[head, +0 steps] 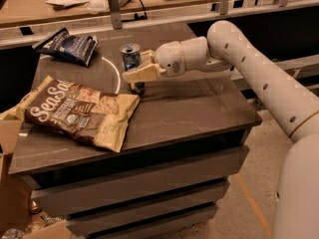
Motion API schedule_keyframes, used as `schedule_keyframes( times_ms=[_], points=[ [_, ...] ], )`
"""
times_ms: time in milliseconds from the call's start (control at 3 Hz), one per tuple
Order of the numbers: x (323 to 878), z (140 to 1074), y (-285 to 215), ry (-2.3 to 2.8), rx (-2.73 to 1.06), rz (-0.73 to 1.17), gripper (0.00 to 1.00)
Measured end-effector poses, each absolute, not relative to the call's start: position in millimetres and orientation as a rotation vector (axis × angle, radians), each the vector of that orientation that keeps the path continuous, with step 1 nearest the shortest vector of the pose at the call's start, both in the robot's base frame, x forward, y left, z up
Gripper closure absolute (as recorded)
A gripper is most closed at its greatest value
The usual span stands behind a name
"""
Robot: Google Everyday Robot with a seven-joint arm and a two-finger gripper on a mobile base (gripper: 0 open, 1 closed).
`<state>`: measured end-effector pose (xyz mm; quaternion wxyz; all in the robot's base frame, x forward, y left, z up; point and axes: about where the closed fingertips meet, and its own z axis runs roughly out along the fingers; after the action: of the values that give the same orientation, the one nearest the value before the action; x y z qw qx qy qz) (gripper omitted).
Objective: Move redbull can near brown chip bag
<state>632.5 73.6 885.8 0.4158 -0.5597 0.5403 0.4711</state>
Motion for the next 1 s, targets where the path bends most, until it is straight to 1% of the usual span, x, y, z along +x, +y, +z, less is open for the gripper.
schedule_keyframes(
  times_ms=[667, 1000],
  points=[
    [624.4, 881.4, 68.5, 1.343, -1.442, 1.186, 0.05],
    [625.9, 881.4, 62.3, 1.349, -1.445, 1.163, 0.00]
  ],
)
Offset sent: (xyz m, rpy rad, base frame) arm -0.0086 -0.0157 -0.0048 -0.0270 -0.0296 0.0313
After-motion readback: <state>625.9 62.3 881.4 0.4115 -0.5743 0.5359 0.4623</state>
